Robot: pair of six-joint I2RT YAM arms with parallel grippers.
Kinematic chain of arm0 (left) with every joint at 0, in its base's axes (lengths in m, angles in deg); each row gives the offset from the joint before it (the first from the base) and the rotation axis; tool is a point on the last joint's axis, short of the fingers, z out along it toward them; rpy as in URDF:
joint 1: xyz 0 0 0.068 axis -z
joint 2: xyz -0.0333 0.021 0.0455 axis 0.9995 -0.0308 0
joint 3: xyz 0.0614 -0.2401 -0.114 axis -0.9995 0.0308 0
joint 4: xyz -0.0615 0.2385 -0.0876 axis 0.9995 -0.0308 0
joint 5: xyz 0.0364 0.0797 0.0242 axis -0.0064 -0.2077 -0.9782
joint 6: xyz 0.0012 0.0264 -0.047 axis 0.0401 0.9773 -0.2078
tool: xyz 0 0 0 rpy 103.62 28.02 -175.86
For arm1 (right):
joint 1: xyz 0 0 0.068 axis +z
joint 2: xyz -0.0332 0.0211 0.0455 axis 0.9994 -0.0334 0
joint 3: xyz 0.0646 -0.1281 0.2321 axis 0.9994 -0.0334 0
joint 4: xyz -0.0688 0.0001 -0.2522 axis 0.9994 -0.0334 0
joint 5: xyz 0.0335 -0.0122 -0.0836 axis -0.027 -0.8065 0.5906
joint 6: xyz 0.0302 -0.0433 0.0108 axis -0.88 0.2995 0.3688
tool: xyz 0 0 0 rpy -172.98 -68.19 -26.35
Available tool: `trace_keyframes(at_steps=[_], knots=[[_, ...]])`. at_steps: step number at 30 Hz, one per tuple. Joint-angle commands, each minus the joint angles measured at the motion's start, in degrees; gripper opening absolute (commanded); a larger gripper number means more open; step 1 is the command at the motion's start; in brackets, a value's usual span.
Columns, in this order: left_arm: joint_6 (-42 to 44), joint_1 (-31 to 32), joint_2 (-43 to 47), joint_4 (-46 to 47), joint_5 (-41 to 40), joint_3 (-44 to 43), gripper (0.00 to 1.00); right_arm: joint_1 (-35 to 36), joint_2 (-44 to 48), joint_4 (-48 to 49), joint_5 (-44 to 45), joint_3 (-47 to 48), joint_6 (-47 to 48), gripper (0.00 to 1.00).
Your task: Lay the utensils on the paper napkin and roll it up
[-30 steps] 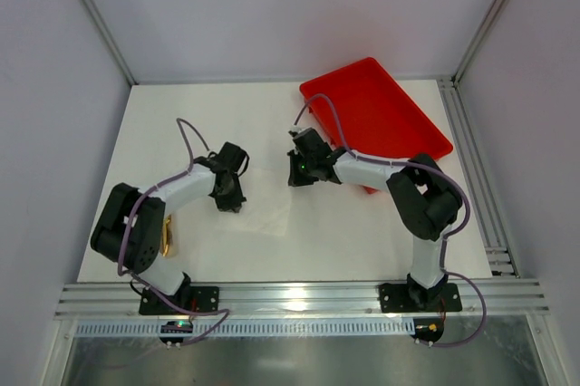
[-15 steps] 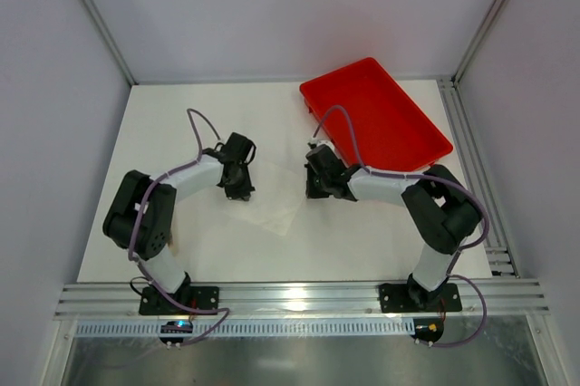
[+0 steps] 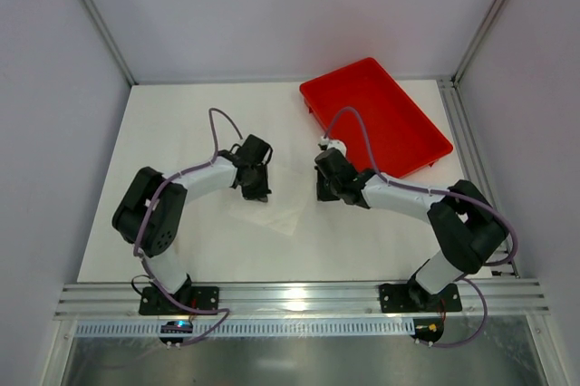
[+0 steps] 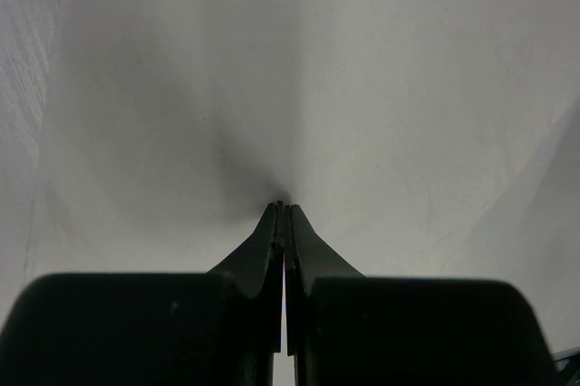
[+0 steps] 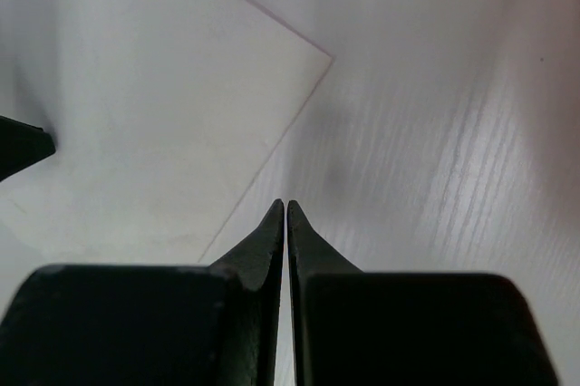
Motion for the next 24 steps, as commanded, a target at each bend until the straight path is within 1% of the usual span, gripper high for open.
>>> trace_keyframes(at_steps=[1, 3, 4, 6, 8, 9, 11, 12, 13, 16, 20, 21, 24], knots=[[1.41, -0.06, -0.69, 1.85, 0.92, -2.61, 0.00, 0.30, -0.26, 5.51, -2.26, 3.67, 3.23, 0.04], [1.33, 0.03, 0.53, 2.46, 1.36, -2.26, 0.00, 0.29, -2.54, 5.87, -2.70, 7.43, 4.45, 0.04], [1.24, 0.03, 1.06, 2.46, 1.19, -2.17, 0.00, 0.29, -5.60, 5.69, -2.79, 8.76, 4.81, 0.04], [1.06, 0.03, 3.16, 1.50, -1.09, -2.26, 0.00, 0.29, -8.43, 5.78, -3.75, 12.27, 5.16, 0.04], [1.15, -0.06, 4.49, -1.48, -4.95, -2.87, 0.00, 0.29, -11.77, 5.60, -4.20, 14.04, 5.08, 0.04], [1.24, -0.15, 5.97, -2.62, -8.36, -3.57, 0.00, 0.29, -12.57, 5.60, -4.02, 15.18, 4.90, 0.04], [1.85, -0.67, 7.39, -5.70, -11.37, -4.10, 0.00, 0.29, -14.23, 5.43, -2.80, 15.72, 3.94, 0.04], [1.85, -1.11, 8.27, -6.41, -13.99, -4.19, 0.00, 0.29, -14.42, 5.43, -2.18, 15.55, 3.67, 0.04], [1.85, -1.46, 10.10, -7.11, -14.89, -4.19, 0.00, 0.29, -14.68, 5.25, -0.44, 15.20, 3.06, 0.04], [0.98, -5.49, 14.06, -9.83, -17.79, -3.76, 0.01, 0.29, -14.60, 5.07, 1.94, 12.56, 1.13, 0.04], [0.01, -10.50, 18.63, -12.30, -19.46, -2.62, 0.01, 0.29, -12.06, 5.60, 4.32, 7.30, -2.38, 0.04], [-0.08, -11.21, 19.86, -12.82, -20.25, -2.18, 0.02, 0.29, -10.48, 5.95, 4.50, 4.67, -3.70, 0.04], [0.09, -13.76, 23.73, -13.79, -21.84, -0.77, 0.03, 0.29, -8.01, 5.60, 5.99, 0.88, -6.16, 0.04]])
